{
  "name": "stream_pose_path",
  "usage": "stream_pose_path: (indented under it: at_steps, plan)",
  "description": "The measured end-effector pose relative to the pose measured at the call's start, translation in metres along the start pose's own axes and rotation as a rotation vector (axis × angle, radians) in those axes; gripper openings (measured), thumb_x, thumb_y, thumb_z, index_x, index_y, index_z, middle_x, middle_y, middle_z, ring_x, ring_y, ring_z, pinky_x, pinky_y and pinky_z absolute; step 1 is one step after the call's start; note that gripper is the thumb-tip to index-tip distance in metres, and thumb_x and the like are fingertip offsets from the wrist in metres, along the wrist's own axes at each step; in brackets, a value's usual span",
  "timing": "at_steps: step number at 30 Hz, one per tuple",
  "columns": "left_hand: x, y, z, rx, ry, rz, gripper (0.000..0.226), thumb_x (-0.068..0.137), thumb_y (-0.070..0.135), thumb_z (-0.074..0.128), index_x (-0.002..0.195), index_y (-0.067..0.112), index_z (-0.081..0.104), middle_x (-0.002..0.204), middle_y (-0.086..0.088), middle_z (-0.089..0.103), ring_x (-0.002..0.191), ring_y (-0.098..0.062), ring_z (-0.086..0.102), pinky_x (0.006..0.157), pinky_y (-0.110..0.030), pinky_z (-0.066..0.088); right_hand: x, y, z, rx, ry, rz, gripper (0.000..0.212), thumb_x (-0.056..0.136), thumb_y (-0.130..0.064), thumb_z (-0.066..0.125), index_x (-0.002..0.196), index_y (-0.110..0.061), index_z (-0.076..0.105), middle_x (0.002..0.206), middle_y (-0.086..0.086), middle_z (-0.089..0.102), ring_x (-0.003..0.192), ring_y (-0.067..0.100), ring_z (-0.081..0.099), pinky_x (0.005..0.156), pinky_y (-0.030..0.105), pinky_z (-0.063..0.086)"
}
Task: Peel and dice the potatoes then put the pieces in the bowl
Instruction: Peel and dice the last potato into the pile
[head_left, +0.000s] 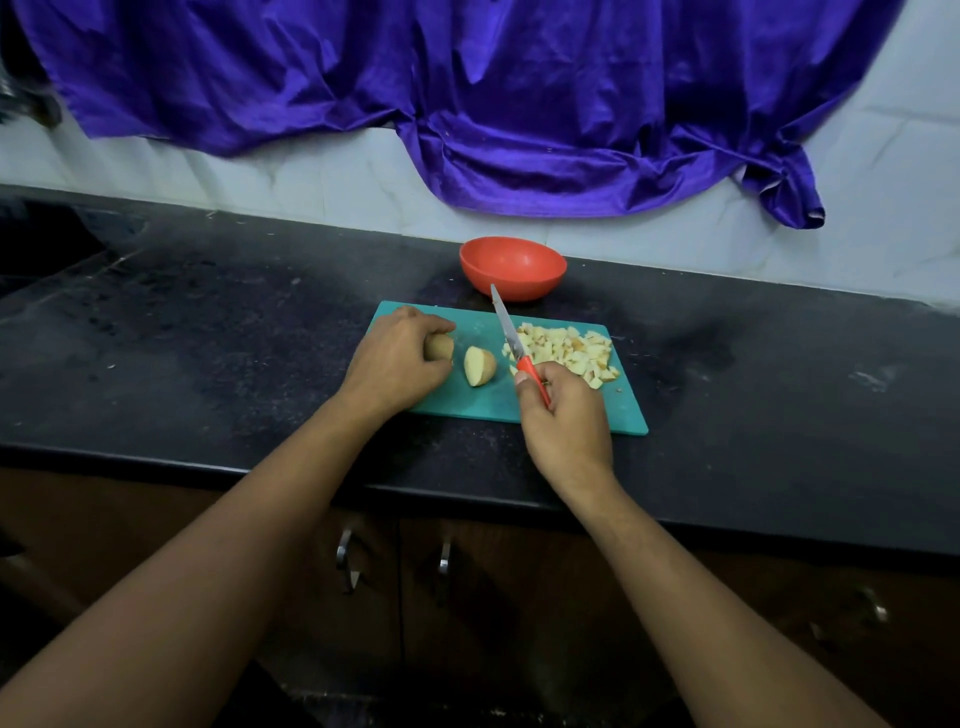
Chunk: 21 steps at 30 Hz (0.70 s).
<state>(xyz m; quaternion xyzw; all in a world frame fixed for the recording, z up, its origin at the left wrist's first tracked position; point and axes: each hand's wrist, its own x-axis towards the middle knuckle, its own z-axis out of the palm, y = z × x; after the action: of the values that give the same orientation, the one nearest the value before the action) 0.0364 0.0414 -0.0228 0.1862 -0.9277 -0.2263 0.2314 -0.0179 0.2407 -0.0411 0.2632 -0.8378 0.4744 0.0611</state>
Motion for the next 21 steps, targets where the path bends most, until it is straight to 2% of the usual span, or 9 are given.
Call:
stream_pose_path:
  at_steps: [3, 6, 7, 9, 12, 15, 18, 21]
  plan:
    - [0.008, 0.009, -0.001, 0.071, -0.166, -0.037, 0.059, 0.080, 0.028, 0.064, 0.138, 0.031, 0.062, 0.136, -0.004, 0.060, 0.127, -0.029, 0.051, 0.107, -0.045, 0.044, 0.001, 0.002, 0.000, 0.036, 0.006, 0.013, 0.024, 0.104, -0.038, 0.057, 0.083, -0.028, 0.063, 0.056, -0.010, 0.049, 0.048, 0.006, 0.044, 0.050, 0.027, 0.034]
    - [0.010, 0.020, -0.001, 0.071, -0.281, 0.009, 0.081, 0.069, 0.060, 0.048, 0.145, 0.034, 0.054, 0.147, 0.000, 0.051, 0.136, -0.029, 0.043, 0.112, -0.054, 0.037, 0.002, 0.004, 0.000, 0.097, 0.011, 0.035, 0.023, 0.104, -0.036, 0.058, 0.084, -0.026, 0.065, 0.055, -0.010, 0.048, 0.047, 0.006, 0.042, 0.049, 0.027, 0.033]
    - [0.010, 0.023, 0.000, 0.068, -0.299, 0.038, 0.083, 0.069, 0.064, 0.045, 0.147, 0.035, 0.051, 0.149, 0.000, 0.049, 0.137, -0.028, 0.041, 0.113, -0.055, 0.036, 0.003, 0.005, 0.001, 0.114, 0.015, 0.039, 0.024, 0.103, -0.036, 0.058, 0.083, -0.025, 0.065, 0.055, -0.011, 0.048, 0.047, 0.005, 0.042, 0.048, 0.027, 0.033]
    - [0.013, 0.028, 0.004, 0.135, -0.325, 0.112, 0.075, 0.076, 0.062, 0.052, 0.147, 0.037, 0.050, 0.147, 0.001, 0.049, 0.137, -0.026, 0.042, 0.113, -0.054, 0.035, 0.003, 0.005, 0.001, 0.131, 0.018, 0.042, 0.024, 0.104, -0.036, 0.058, 0.084, -0.025, 0.066, 0.055, -0.011, 0.048, 0.047, 0.005, 0.041, 0.048, 0.027, 0.033]
    - [0.020, 0.030, 0.007, 0.271, -0.299, 0.194, 0.057, 0.084, 0.056, 0.070, 0.137, 0.039, 0.058, 0.133, 0.001, 0.057, 0.129, -0.022, 0.049, 0.112, -0.048, 0.035, 0.004, 0.006, 0.001, 0.136, 0.014, 0.039, 0.023, 0.104, -0.036, 0.057, 0.086, -0.024, 0.066, 0.055, -0.011, 0.048, 0.047, 0.005, 0.041, 0.047, 0.027, 0.033]
    - [0.026, 0.029, 0.011, 0.232, -0.198, 0.217, 0.048, 0.083, 0.055, 0.074, 0.127, 0.037, 0.065, 0.124, 0.005, 0.066, 0.120, -0.019, 0.057, 0.108, -0.044, 0.039, 0.004, 0.008, 0.002, 0.152, 0.013, 0.046, 0.024, 0.103, -0.035, 0.057, 0.085, -0.023, 0.066, 0.054, -0.011, 0.047, 0.046, 0.005, 0.040, 0.047, 0.026, 0.031]
    - [0.030, 0.027, 0.015, 0.034, -0.066, 0.137, 0.044, 0.081, 0.052, 0.078, 0.119, 0.032, 0.067, 0.112, 0.010, 0.070, 0.108, -0.015, 0.062, 0.099, -0.044, 0.047, 0.005, 0.009, 0.002, 0.162, 0.012, 0.055, 0.025, 0.103, -0.036, 0.057, 0.085, -0.021, 0.066, 0.054, -0.011, 0.046, 0.046, 0.005, 0.039, 0.047, 0.027, 0.031]
    - [0.039, 0.026, 0.017, -0.056, -0.033, -0.006, 0.041, 0.083, 0.046, 0.080, 0.116, 0.029, 0.063, 0.107, 0.012, 0.066, 0.103, -0.014, 0.061, 0.097, -0.042, 0.048, 0.005, 0.008, 0.001, 0.158, 0.014, 0.068, 0.026, 0.103, -0.036, 0.058, 0.085, -0.021, 0.066, 0.055, -0.011, 0.046, 0.047, 0.005, 0.038, 0.047, 0.027, 0.031]
